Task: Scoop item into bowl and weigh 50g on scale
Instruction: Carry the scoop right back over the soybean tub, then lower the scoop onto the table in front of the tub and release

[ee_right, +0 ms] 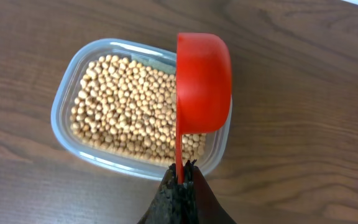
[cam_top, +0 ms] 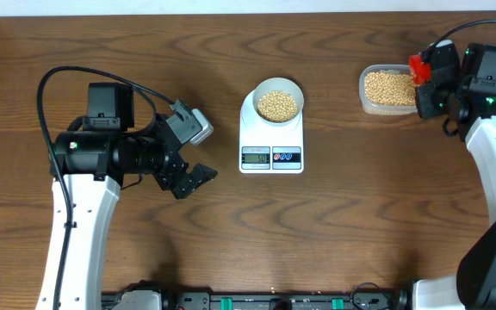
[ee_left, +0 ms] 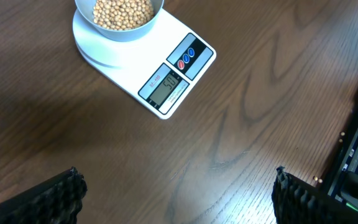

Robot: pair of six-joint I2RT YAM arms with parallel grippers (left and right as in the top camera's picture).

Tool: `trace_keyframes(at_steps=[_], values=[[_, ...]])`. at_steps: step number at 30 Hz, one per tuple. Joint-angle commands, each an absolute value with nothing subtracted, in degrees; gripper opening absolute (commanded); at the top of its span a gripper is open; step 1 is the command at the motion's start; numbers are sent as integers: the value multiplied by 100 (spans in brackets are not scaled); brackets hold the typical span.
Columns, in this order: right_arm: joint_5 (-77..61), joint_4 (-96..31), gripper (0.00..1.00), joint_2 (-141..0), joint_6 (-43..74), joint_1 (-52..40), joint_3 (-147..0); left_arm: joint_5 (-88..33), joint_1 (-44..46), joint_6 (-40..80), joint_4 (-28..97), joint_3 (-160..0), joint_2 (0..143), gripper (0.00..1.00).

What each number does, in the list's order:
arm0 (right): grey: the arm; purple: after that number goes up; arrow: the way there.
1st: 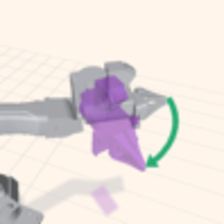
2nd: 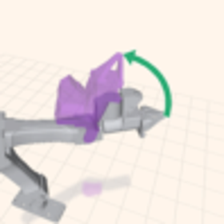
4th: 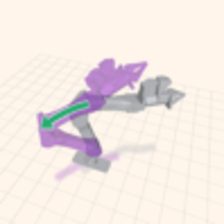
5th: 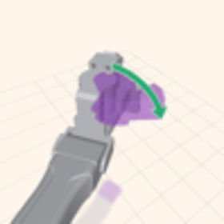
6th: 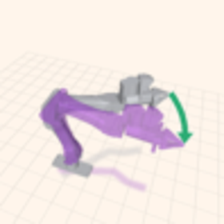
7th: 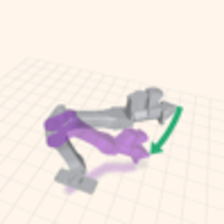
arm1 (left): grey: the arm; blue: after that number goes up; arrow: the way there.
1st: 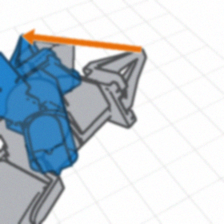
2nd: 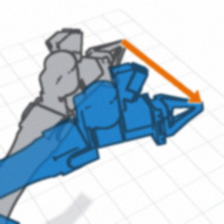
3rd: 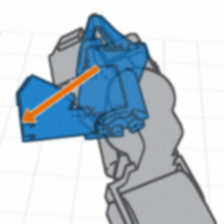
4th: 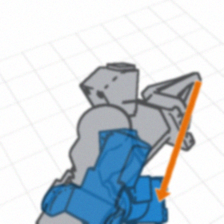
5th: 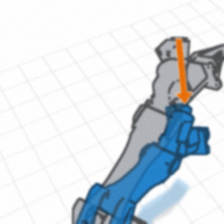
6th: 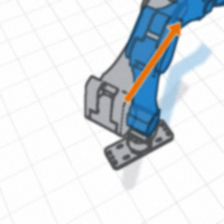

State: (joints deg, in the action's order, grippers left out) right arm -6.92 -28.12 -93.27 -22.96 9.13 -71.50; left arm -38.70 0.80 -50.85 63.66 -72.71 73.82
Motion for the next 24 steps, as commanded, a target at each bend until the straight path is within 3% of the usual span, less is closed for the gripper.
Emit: trace_keyframes(at_steps=[1, 11, 16, 24], values=[[-379, -2902, 1, -9203, -2558, 766, -7135, -3944, 56, -5074, 6383, -7358, 7373, 98], [-338, -2974, 1, -8624, -2486, 692, -7135, -3944, 56, -5074, 6383, -7358, 7373, 98], [-423, -3120, 1, -8051, -1656, 797, -7135, -3944, 56, -5074, 6383, -7358, 7373, 98], [-2552, -4198, 1, -7804, -1002, 1229, -7133, -3944, 56, -5074, 6383, -7358, 7373, 98]])
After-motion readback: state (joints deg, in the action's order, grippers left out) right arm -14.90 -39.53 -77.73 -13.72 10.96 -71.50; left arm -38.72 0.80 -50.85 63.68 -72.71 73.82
